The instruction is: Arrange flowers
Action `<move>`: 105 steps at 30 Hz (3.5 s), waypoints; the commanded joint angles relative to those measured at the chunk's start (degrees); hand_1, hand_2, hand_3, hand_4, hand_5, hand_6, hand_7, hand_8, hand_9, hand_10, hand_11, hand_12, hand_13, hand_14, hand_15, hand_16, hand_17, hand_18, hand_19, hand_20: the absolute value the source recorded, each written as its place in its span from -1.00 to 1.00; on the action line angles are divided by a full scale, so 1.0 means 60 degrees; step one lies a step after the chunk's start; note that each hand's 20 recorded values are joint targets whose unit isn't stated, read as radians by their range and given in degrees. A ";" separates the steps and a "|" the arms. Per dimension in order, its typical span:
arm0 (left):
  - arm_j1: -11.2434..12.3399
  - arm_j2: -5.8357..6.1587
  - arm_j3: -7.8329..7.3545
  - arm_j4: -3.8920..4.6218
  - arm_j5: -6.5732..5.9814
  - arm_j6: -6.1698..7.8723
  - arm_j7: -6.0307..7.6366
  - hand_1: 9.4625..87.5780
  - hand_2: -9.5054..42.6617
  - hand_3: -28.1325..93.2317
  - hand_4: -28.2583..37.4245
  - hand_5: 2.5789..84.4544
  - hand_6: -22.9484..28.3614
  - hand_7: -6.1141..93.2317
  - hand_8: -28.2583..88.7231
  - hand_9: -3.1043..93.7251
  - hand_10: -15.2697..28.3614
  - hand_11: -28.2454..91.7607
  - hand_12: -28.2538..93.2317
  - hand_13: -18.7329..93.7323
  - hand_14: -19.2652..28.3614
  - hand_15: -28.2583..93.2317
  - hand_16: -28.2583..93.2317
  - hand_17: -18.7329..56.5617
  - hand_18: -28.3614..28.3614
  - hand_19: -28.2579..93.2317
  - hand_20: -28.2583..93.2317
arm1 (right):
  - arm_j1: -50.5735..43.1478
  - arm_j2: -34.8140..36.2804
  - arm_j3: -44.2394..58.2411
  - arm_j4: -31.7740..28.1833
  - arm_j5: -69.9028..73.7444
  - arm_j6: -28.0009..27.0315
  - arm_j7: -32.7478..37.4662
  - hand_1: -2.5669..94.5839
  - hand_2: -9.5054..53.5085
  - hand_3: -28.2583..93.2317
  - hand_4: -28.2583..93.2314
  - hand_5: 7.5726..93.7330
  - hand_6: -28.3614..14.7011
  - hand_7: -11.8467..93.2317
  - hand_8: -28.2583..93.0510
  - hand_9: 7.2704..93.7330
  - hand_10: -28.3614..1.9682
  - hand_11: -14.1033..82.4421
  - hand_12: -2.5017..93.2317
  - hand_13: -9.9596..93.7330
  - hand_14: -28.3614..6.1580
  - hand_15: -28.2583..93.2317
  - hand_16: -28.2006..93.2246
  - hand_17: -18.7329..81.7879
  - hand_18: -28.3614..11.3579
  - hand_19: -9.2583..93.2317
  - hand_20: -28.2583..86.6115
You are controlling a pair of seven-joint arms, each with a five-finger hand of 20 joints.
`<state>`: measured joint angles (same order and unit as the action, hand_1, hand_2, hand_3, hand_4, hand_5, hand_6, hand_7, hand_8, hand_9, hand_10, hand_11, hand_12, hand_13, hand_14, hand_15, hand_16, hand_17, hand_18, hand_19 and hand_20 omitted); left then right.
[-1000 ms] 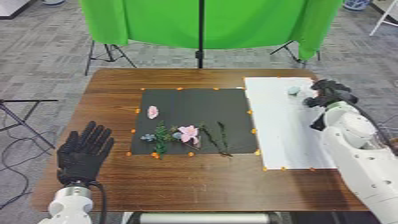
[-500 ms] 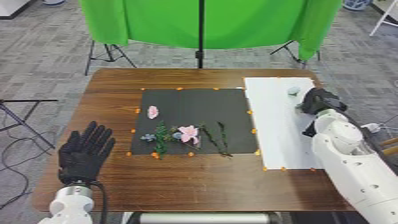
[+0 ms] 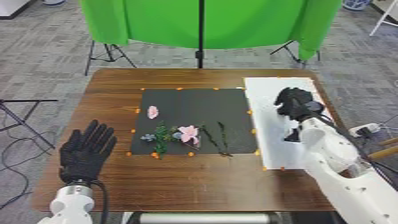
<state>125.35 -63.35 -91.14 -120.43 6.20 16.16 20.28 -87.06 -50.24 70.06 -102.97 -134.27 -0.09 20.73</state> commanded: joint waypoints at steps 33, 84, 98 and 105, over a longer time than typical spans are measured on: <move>0.0052 -0.0085 0.0055 0.0095 -0.0079 0.0100 -0.0048 -0.50 -0.06 0.74 -1.00 0.06 0.31 -0.66 -0.69 -0.12 0.44 -0.15 -0.40 -0.15 0.50 0.12 -0.69 -0.74 0.51 0.10 -0.35 | -0.0435 -0.0303 0.0219 0.0810 -0.1019 -0.0053 0.0355 0.96 -1.00 -0.89 -0.03 0.40 0.33 -0.09 -0.65 0.56 0.15 -0.30 -0.12 0.42 0.21 0.37 0.05 0.00 -0.61 0.84 0.21; -0.0249 -0.0035 0.0185 0.0141 -0.0465 -0.0049 -0.0213 -0.49 -0.05 0.75 -1.00 0.07 0.31 -0.63 -0.70 -0.11 0.44 -0.11 -0.42 -0.15 0.50 0.18 -0.71 -0.74 0.52 0.12 -0.36 | 0.1037 -0.1923 -0.2509 0.0224 0.0266 -0.0201 -0.1745 0.96 -1.00 -1.00 0.05 0.32 0.39 -0.36 -0.80 0.36 0.11 -0.21 -0.56 0.18 0.00 0.59 0.00 -0.06 -0.59 0.90 0.32; -0.0204 -0.0077 0.0151 0.0122 -0.0525 -0.0064 -0.0157 -0.49 -0.06 0.75 -1.00 0.07 0.31 -0.63 -0.70 -0.11 0.44 -0.11 -0.42 -0.16 0.50 0.17 -0.71 -0.74 0.51 0.12 -0.36 | 0.1262 -0.1870 -0.2008 0.0327 0.0104 -0.0230 -0.1909 0.07 -1.00 0.79 -0.99 0.29 0.34 -0.38 -0.79 0.27 0.03 -0.23 -0.58 0.10 -0.15 0.75 -0.12 -0.09 -0.59 0.92 0.40; -0.0204 -0.0079 0.0162 0.0100 -0.0435 -0.0091 -0.0055 -0.49 -0.06 0.75 -1.00 0.07 0.31 -0.64 -0.69 -0.11 0.44 -0.12 -0.42 -0.16 0.50 0.15 -0.71 -0.74 0.51 0.11 -0.36 | 0.2012 -0.1515 -0.0813 0.0944 0.0085 0.0415 -0.1099 -0.03 -1.00 0.81 -1.00 0.18 0.31 -0.39 -0.79 0.09 -0.02 -0.32 -0.61 -0.04 -0.18 0.64 -0.22 -0.15 -0.59 0.86 0.37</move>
<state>123.15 -63.33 -90.28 -119.60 3.59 16.28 19.36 -80.33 -62.03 58.42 -100.84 -133.58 -1.72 9.62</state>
